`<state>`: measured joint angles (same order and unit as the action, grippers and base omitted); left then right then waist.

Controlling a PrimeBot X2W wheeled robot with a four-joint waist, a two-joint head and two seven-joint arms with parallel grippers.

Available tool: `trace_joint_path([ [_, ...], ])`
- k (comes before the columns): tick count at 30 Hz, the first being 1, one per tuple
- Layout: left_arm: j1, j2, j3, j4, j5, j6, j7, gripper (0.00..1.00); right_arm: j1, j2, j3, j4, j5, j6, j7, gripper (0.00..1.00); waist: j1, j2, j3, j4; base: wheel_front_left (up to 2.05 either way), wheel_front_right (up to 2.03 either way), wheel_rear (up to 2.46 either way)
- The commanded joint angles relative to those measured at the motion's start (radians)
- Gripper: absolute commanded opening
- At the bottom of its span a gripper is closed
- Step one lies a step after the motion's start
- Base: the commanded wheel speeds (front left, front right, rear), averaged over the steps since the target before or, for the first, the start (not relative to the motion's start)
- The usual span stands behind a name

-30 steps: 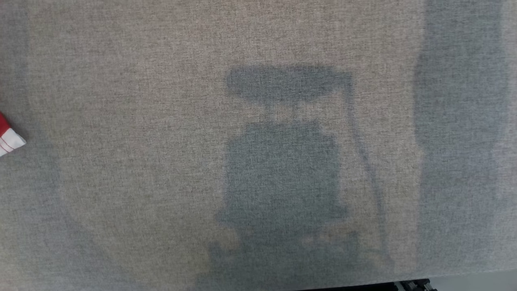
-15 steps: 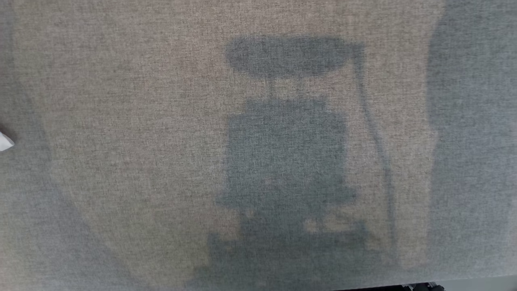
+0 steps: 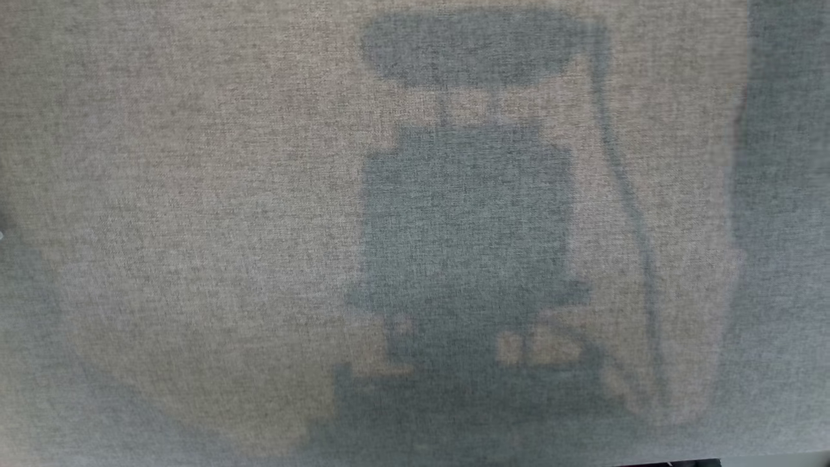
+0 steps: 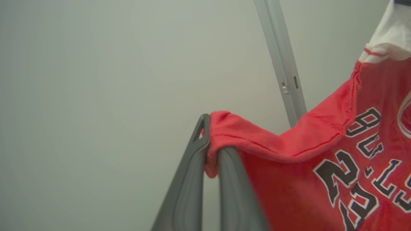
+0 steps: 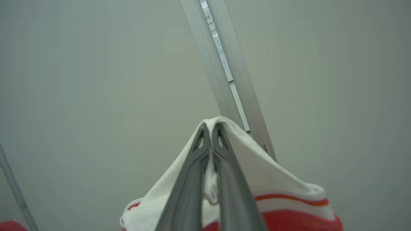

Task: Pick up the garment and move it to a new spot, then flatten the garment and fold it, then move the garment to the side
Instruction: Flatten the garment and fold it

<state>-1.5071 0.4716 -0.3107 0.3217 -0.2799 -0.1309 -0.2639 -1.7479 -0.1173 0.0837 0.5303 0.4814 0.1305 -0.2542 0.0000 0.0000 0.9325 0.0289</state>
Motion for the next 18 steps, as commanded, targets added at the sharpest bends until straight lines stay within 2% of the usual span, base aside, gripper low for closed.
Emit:
trace_joint_path([
  [1, 0.041, 0.034, -0.008, -0.027, -0.041, 0.001, 0.0, 0.0, 0.053, -0.039, 0.026, -0.03, 0.056, 0.0, 0.007, 0.0, 0.0, 0.0, -0.014, -0.005, 0.0, 0.0, 0.0],
  [8, 0.263, 0.142, -0.07, -0.113, -0.18, 0.001, 0.0, 0.0, 0.339, -0.187, 0.058, -0.194, 0.277, 0.0, 0.06, 0.0, 0.0, 0.0, -0.121, -0.037, 0.0, 0.0, 0.0],
  [9, 0.263, 0.142, -0.07, -0.113, -0.18, 0.001, 0.0, 0.0, 0.339, -0.187, 0.058, -0.194, 0.277, 0.0, 0.06, 0.0, 0.0, 0.0, -0.121, -0.037, 0.0, 0.0, 0.0],
  [13, 0.405, 0.173, -0.11, -0.134, -0.245, 0.002, 0.0, 0.0, 0.524, -0.243, 0.047, -0.28, 0.343, 0.0, 0.093, 0.0, 0.0, 0.0, -0.208, -0.049, 0.0, 0.0, 0.0],
  [18, 0.599, 0.212, -0.169, -0.169, -0.295, 0.002, 0.005, 0.0, 0.761, -0.271, 0.032, -0.371, 0.395, 0.0, 0.142, 0.0, 0.0, 0.0, -0.33, -0.068, 0.0, 0.0, 0.0],
])
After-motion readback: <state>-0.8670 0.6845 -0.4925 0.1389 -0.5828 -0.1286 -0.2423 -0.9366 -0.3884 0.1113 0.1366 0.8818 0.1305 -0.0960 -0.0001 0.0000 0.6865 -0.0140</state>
